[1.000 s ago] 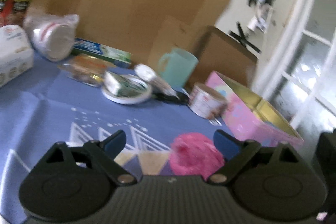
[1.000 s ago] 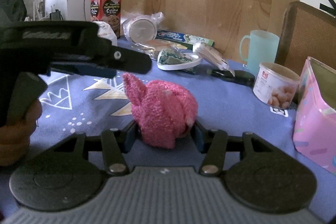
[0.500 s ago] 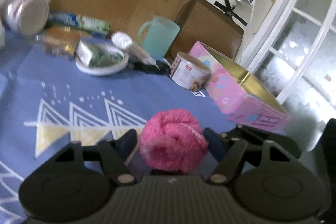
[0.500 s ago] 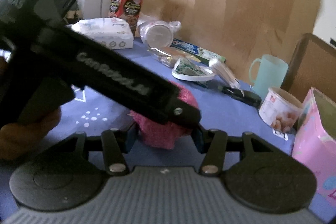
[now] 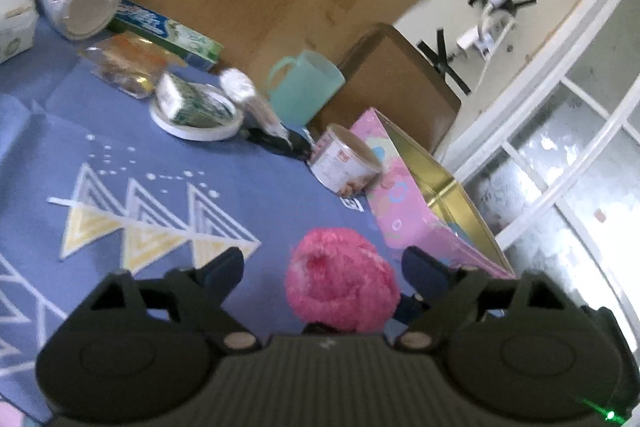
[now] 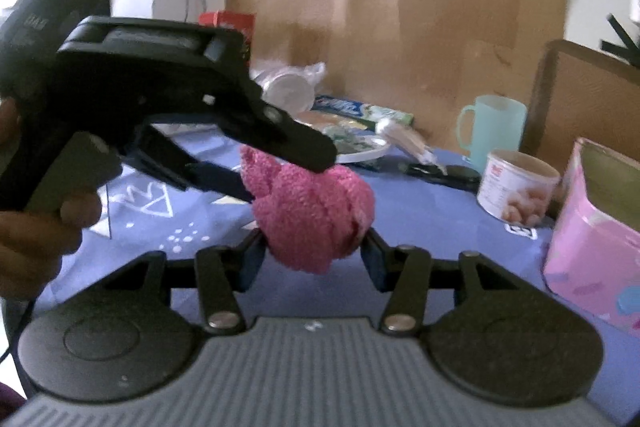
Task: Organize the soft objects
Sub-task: 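Carry the pink ball into the pink tin and open the right tool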
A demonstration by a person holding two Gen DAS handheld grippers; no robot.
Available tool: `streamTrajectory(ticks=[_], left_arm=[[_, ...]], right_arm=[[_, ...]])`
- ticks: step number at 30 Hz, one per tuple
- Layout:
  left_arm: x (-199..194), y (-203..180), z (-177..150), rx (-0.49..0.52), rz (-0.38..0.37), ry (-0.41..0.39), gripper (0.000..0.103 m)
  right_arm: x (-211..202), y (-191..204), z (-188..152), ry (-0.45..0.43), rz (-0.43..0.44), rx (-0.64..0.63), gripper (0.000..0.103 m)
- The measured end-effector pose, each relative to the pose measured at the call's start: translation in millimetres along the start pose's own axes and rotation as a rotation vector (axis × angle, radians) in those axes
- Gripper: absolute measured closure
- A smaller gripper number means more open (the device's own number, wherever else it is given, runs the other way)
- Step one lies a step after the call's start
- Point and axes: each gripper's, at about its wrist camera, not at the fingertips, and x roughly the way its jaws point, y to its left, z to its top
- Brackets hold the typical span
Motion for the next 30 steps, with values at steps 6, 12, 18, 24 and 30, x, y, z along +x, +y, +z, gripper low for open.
streamTrajectory(ticks=[6,12,18,24,30], left_arm=[[31.5,-42.3,1.0,0.087,-0.013,0.074,0.046],[78.1,-114.1,20.1,0.25,-0.075,0.115,0.045],[142.5,-177.5,27.1,0.38,-0.066,0.117,0.018],[152.8,-190.6,17.7,0.445,0.031,0.064,0.015],[122.9,-147.4,13.3,0.399,0.127,0.038,0.015]], right_arm=[[-14.8,-15.9,-3.4,-0.047,-0.034,0.05,0.049],[-51.6,-59.6,-2.6,-0.157,-0.186,0.11,0.049],[-72.5,-119.1,-1.6,-0.188,-0.427,0.153,0.047],[-88.3,-173.6,-18.6,-0.166,-0.682,0.278,0.02],[-105.3,-176.9,-27.6,-0.251,-0.656,0.372,0.02]])
